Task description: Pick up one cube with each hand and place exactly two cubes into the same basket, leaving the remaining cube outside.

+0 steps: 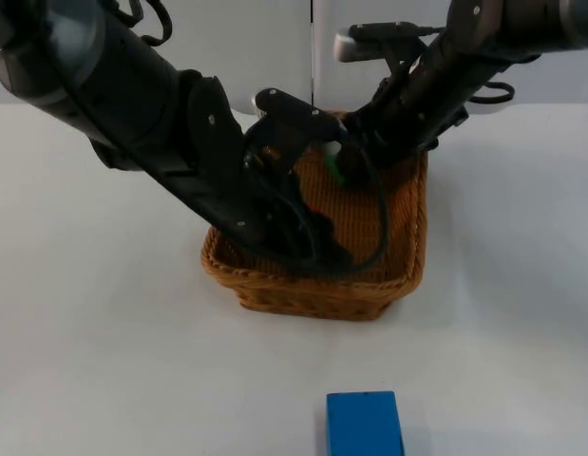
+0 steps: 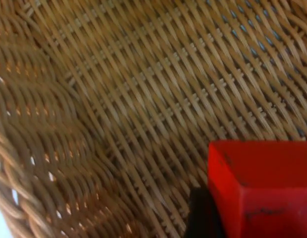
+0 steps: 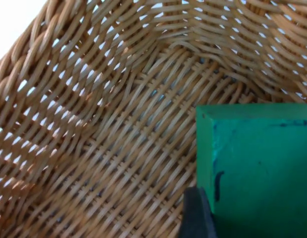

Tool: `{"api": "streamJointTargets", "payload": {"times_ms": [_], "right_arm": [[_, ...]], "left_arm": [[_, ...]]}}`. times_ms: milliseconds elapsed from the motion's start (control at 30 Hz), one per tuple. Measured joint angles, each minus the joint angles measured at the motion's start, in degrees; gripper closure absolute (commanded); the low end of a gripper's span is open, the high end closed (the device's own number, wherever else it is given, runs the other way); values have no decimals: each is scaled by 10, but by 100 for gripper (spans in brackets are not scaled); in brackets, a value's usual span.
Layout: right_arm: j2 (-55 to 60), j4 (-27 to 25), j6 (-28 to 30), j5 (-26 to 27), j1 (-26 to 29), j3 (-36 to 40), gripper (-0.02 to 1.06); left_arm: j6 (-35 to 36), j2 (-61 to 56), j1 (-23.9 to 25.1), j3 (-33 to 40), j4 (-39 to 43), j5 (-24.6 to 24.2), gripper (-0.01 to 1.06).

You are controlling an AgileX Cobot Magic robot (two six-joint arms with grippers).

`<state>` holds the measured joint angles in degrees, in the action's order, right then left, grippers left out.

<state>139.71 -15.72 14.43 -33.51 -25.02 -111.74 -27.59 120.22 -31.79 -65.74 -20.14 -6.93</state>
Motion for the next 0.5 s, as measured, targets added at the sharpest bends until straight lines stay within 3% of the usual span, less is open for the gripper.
{"api": "streamJointTargets", "payload": {"times_ms": [67,200,267,500], "right_arm": [[0,-2,0,0,0,0,48],[0,-7,6,0,0,-1,40],[0,-7,7,0,0,-1,35],[-20,-8,8,-12,0,-1,34]], "left_arm": [[0,0,0,0,0,-1,35],[1,0,0,0,0,-1,23],[1,0,0,0,0,-1,23],[1,-4,0,0,0,1,23]]}}
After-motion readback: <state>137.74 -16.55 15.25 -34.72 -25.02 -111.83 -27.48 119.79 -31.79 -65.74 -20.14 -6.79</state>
